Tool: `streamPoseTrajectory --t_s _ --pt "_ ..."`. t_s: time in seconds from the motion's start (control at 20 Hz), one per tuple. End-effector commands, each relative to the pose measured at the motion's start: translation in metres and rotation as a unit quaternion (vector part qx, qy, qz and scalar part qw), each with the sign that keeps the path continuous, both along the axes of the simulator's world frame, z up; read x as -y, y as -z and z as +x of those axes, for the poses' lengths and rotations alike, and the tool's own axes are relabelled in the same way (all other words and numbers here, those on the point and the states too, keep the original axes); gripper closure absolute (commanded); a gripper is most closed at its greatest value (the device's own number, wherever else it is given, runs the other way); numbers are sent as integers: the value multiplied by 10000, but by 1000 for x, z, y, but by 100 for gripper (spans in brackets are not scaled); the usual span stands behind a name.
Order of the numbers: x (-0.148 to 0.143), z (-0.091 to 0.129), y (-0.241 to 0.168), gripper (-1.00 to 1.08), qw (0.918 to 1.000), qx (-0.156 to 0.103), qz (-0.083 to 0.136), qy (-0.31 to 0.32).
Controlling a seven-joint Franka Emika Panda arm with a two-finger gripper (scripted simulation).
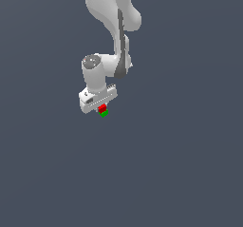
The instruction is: Stack the red cube on top of the green cube.
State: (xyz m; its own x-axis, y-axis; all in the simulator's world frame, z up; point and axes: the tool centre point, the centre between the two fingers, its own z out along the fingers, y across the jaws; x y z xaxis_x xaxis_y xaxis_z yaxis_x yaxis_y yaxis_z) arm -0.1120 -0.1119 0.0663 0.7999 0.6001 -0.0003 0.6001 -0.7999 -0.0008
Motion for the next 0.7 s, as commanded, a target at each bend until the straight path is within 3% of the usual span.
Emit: streamPoseTrajectory --t_s 0.0,0.15,0.2,0.65 --pt "-3 -4 3 108 10000 6 -2 2" --pt "-4 -5 4 108 10000 6 -2 2" --pt "-4 -5 4 -92 10000 6 -2 2" --pt "-4 -5 4 -92 10000 6 -2 2"
